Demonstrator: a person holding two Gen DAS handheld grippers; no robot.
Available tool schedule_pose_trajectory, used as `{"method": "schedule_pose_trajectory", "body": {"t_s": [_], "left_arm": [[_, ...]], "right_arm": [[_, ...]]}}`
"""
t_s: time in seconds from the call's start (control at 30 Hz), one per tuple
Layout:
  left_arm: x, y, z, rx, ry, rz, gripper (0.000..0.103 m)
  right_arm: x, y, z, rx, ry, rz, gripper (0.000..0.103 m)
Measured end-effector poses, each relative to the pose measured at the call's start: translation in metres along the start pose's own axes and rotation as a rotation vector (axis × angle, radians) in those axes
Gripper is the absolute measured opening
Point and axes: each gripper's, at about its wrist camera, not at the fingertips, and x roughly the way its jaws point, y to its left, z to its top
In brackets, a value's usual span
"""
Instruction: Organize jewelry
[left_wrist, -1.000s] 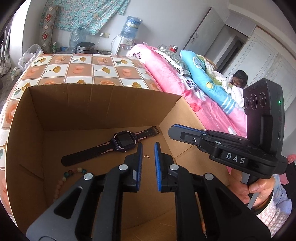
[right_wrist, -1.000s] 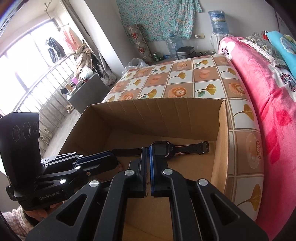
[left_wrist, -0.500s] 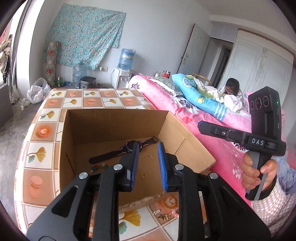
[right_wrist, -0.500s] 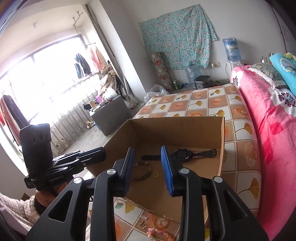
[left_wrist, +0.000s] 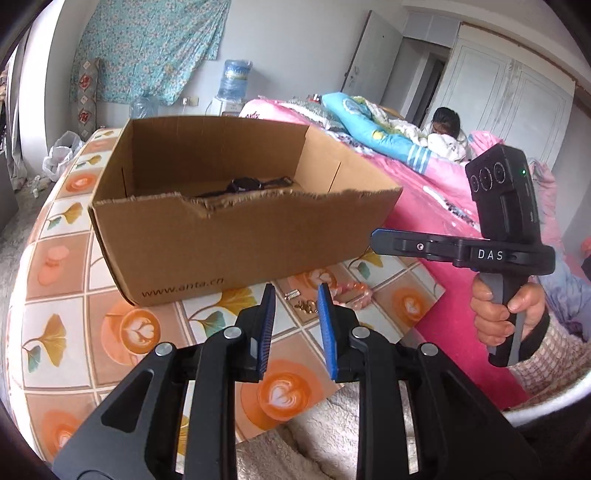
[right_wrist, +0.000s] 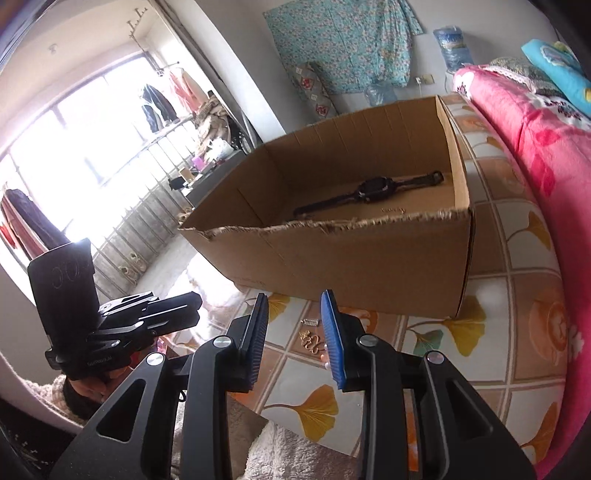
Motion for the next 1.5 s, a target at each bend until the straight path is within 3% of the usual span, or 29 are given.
{"method": "schedule_pose_trajectory", "body": {"t_s": [0.1, 0.2, 0.4, 0.63, 1.0, 1.27, 1.5], "left_arm": [[0.024, -0.003, -0.008, 0.039, 0.035, 0.049, 0.022], [0.044, 0.001, -0.013, 0.054, 0.074, 0.089, 0.022], [0.061, 0.004, -0.016, 0.094, 0.1, 0.146, 0.021], [0.068, 0.001, -0.019, 0.114, 0.103, 0.159, 0.02], [0.059, 0.0, -0.027, 0.113, 0.097, 0.172, 0.02], [0.053, -0.003, -0.035, 0.106, 0.101, 0.173, 0.021], [0.055, -0.006, -0.033, 0.095, 0.097, 0.151, 0.02]], "right_arm": [[0.021, -0.004, -0.004, 0.022, 0.053, -0.061, 0.017], [0.039, -0.003, -0.005, 0.029, 0.092, -0.064, 0.013], [0.067, 0.003, -0.003, -0.011, 0.154, -0.092, 0.007], [0.092, 0.008, -0.005, -0.032, 0.226, -0.117, 0.005], [0.105, 0.025, -0.002, -0.054, 0.254, -0.08, 0.005], [0.12, 0.041, -0.004, -0.05, 0.288, 0.011, 0.005], [0.089, 0.027, -0.001, -0.022, 0.206, 0.028, 0.005]]}}
